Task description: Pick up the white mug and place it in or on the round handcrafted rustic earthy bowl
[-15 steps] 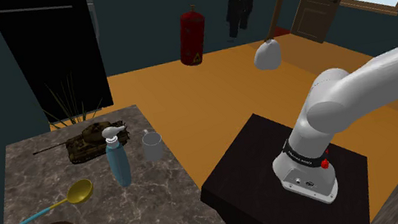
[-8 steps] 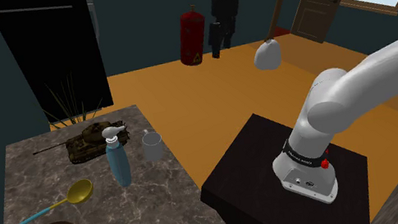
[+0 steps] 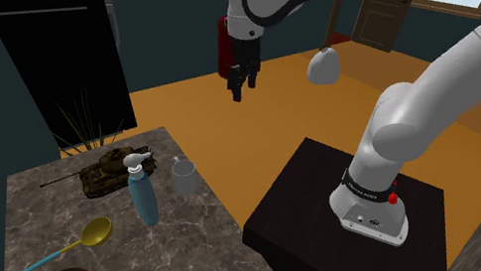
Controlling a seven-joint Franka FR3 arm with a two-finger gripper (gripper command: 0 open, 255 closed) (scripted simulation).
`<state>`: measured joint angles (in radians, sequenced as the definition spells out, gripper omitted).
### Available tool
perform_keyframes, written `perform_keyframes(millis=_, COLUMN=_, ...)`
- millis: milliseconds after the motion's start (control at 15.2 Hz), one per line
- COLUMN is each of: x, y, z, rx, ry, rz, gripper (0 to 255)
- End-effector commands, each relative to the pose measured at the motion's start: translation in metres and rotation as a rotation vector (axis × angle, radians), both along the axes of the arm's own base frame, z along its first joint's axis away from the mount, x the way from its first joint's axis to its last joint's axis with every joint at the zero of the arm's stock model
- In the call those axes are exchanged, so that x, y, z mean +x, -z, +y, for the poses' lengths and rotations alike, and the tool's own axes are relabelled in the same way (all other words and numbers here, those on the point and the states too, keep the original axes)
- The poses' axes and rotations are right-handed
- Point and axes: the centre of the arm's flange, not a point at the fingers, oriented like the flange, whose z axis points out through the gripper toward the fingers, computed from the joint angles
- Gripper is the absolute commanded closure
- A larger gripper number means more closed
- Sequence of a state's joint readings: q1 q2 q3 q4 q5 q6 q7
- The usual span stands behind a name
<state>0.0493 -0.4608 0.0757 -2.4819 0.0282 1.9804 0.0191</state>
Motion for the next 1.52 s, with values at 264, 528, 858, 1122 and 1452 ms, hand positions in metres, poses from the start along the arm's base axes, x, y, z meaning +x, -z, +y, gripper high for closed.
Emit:
perform_keyframes(millis=264, x=0.037, y=0.061, z=0.024, rx=0.003, ry=0.001, rz=-0.005, gripper=0)
perform_keyframes(millis=528, x=0.062, y=0.105, z=0.040, rx=0.005, ry=0.002, rz=-0.007, gripper=0)
perform_keyframes(millis=858, x=0.092, y=0.159, z=0.060, rx=0.008, ry=0.002, rz=-0.010, gripper=0)
perform_keyframes(millis=1122, x=0.117, y=0.203, z=0.076, rx=0.009, ry=0.003, rz=-0.012, gripper=0)
perform_keyframes(millis=1452, x=0.148, y=0.257, z=0.096, rx=0.012, ry=0.004, rz=-0.015, gripper=0)
